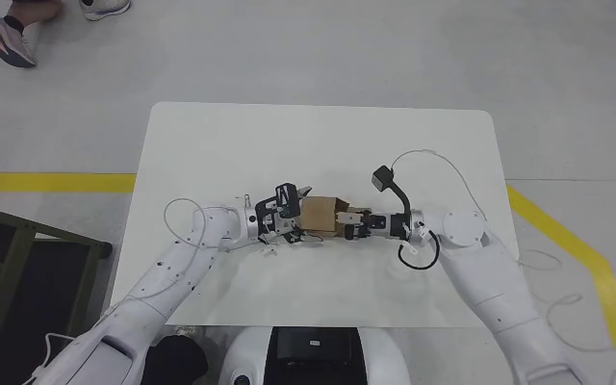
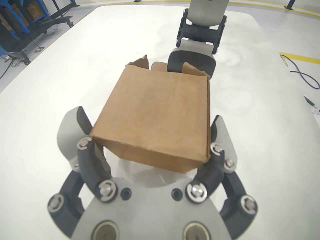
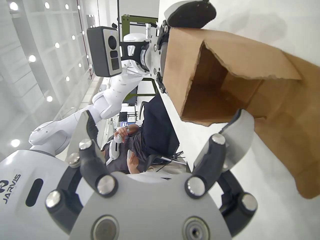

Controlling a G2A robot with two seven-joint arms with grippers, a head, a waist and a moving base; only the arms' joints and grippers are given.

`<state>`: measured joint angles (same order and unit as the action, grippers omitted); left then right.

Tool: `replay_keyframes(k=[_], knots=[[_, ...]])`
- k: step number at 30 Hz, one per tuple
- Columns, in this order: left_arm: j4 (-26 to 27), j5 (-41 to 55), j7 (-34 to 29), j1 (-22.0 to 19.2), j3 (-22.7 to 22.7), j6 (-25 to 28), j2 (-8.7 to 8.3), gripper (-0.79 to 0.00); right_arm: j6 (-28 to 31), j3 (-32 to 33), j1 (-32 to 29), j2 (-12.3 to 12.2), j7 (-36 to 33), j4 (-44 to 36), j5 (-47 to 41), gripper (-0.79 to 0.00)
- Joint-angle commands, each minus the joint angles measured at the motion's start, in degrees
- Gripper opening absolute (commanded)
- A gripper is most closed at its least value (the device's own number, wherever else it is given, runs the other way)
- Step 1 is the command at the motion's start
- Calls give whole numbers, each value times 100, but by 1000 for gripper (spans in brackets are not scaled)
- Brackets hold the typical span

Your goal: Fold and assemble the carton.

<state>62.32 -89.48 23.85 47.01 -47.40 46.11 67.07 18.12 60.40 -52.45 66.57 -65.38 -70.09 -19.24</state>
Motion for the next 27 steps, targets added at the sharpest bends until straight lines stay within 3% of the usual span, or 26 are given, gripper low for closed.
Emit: replay_keyframes(k=[1, 15, 27], knots=[[-4, -17, -8, -2, 11, 11, 5, 0, 33, -72, 67, 27, 14, 57, -35, 0], [14, -100, 15, 22, -28, 1, 0, 0, 327, -651, 557, 317, 220, 711, -549, 0], [77, -127, -37, 65, -79, -16, -11, 0, 472, -713, 755, 407, 32, 1117, -750, 0]])
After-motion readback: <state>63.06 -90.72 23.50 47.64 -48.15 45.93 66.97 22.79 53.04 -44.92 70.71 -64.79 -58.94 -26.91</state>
